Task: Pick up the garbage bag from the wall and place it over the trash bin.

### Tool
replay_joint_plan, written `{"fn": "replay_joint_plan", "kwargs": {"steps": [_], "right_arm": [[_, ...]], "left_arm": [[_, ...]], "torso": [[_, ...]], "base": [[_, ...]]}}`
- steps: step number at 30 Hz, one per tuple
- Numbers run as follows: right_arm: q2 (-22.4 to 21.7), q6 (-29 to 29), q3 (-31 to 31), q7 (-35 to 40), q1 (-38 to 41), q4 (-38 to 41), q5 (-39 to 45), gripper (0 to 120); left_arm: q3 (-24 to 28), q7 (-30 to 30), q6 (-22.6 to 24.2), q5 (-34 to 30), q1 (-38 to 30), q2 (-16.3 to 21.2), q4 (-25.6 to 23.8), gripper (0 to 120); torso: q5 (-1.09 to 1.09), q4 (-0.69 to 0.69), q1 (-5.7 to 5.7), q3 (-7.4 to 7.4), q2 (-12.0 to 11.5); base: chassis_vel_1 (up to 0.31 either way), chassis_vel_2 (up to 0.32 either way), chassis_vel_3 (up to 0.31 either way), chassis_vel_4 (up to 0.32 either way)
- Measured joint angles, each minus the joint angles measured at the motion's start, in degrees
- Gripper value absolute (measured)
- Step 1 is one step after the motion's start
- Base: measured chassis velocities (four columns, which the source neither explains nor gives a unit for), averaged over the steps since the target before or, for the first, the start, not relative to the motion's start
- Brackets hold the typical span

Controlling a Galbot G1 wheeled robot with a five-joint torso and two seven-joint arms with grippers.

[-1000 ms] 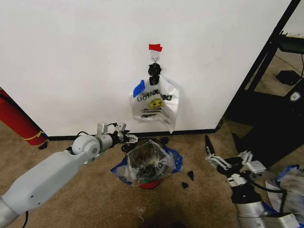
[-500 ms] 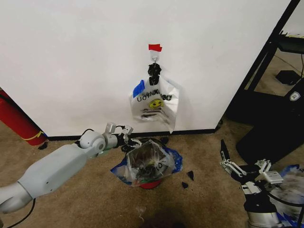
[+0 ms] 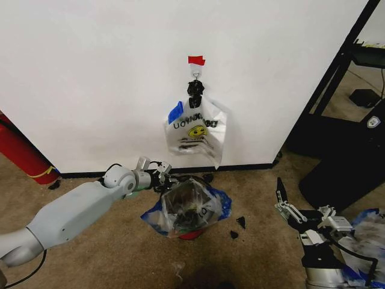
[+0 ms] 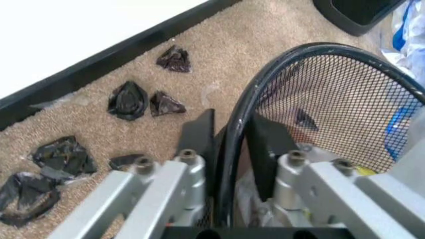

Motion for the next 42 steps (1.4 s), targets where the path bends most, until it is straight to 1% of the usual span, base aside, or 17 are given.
{"fn": "replay_joint_plan", "kwargs": {"steps": [5, 7, 9, 10, 11, 14, 17, 18, 23, 25, 28, 29, 31, 34, 37, 40, 42], "right_arm": [[-0.04, -0.07, 0.14, 0.13, 0.03, -0.16, -0.14, 100], [-0.04, -0.16, 0.12, 0.27, 0.15, -0.32, -0.23, 100], [-0.03, -0.24, -0.09, 0.30, 0.30, -0.51, -0.46, 100], [-0.03, -0.24, -0.09, 0.30, 0.30, -0.51, -0.46, 100], [-0.03, -0.30, -0.21, 0.33, 0.37, -0.64, -0.55, 100], [-0.17, -0.65, -0.31, 0.51, 0.73, -1.06, -0.65, 100], [-0.40, -1.24, -0.31, 0.74, 1.10, -1.44, -0.65, 100], [-0.40, -1.24, -0.31, 0.74, 1.10, -1.44, -0.65, 100], [-1.01, -2.21, -0.64, 1.25, 2.07, -3.05, -1.08, 100], [-1.08, -2.36, -0.77, 1.36, 2.24, -3.27, -1.27, 100], [-1.39, -3.42, -1.35, 1.75, 2.95, -3.80, -1.79, 100], [-1.43, -3.51, -1.40, 1.80, 3.03, -3.85, -1.83, 100], [-1.72, -5.11, -1.93, 2.57, 3.41, -3.61, -1.07, 100], [-1.84, -6.56, -2.25, 3.36, 3.84, -3.07, 0.14, 100], [-1.99, -6.55, -2.12, 3.64, 4.61, -4.28, -0.77, 100], [-2.00, -6.11, -2.04, 3.66, 4.78, -5.42, -2.01, 100], [-2.00, -5.87, -2.02, 3.65, 4.78, -5.82, -2.48, 100]], "left_arm": [[-0.85, -2.75, 0.80, -1.78, 0.81, 0.51, -1.80, 3], [-1.75, -5.55, 1.06, -3.24, 1.82, 0.71, -3.00, 3], [-3.21, -10.77, 1.08, -6.31, 3.71, 0.95, -4.97, 3], [-3.21, -10.77, 1.08, -6.31, 3.71, 0.95, -4.97, 3], [-4.32, -13.24, 1.11, -7.99, 5.13, 1.19, -6.30, 3], [-8.91, -18.59, 1.18, -11.00, 10.05, 2.09, -10.45, 3], [-17.34, -25.58, 0.58, -12.50, 17.48, 2.37, -15.84, 3], [-17.34, -25.58, 0.58, -12.50, 17.48, 2.37, -15.84, 3], [-26.74, -38.49, -2.56, -14.54, 28.11, 0.99, -22.80, 3], [-27.66, -39.82, -3.34, -14.80, 29.10, 0.81, -23.58, 3], [-30.47, -44.31, -6.46, -16.24, 32.02, -0.23, -25.89, 3], [-30.65, -44.76, -6.79, -16.45, 32.24, -0.33, -26.10, 3], [-31.77, -47.68, -9.88, -18.74, 33.77, -1.22, -27.73, 3], [-31.95, -48.81, -12.22, -19.63, 35.00, -1.92, -28.62, 3], [-31.97, -49.91, -15.33, -19.68, 36.80, -3.64, -29.09, 3], [-32.17, -50.97, -18.12, -18.49, 38.23, -5.88, -28.94, 3], [-32.27, -51.50, -18.98, -17.66, 38.80, -6.67, -28.82, 3]], "torso": [[0.01, -0.01, 0.00, 0.00, 0.00], [0.00, -0.01, 0.00, 0.00, 0.00], [0.00, -0.01, 0.00, 0.00, 0.00], [0.00, -0.01, 0.00, 0.00, 0.00], [0.00, -0.03, 0.00, 0.00, 0.00], [-0.01, 0.00, 0.00, 0.00, 0.01], [0.02, 0.00, 0.00, -0.01, 0.01], [0.02, 0.00, 0.00, -0.01, 0.01], [0.00, 0.01, 0.00, -0.01, 0.01], [0.00, 0.00, 0.00, -0.01, 0.01], [-0.01, -0.01, 0.00, -0.01, 0.01], [-0.01, -0.01, 0.00, -0.01, 0.01], [0.02, -0.01, 0.00, -0.01, 0.01], [0.00, -0.02, -0.01, -0.01, 0.02], [0.01, -0.01, 0.00, 0.00, 0.01], [0.00, -0.01, 0.00, 0.00, 0.01], [0.00, -0.02, 0.00, 0.00, 0.01]], "base": [[0.000, 0.000, 0.000, 0.000], [0.000, 0.000, 0.000, 0.000], [0.000, 0.000, 0.000, 0.000], [0.000, 0.000, 0.000, 0.000], [0.000, 0.000, 0.000, 0.000], [0.000, 0.000, 0.000, 0.000], [0.000, 0.000, 0.000, 0.000], [0.000, 0.000, 0.000, 0.000], [0.000, 0.000, 0.000, 0.000], [0.000, 0.000, 0.000, 0.000], [0.000, 0.000, 0.000, 0.000], [0.000, 0.000, 0.000, 0.000], [0.000, 0.000, 0.000, 0.000], [0.000, 0.000, 0.000, 0.000], [0.000, 0.000, 0.000, 0.000], [0.000, 0.000, 0.000, 0.000], [0.000, 0.000, 0.000, 0.000]]}}
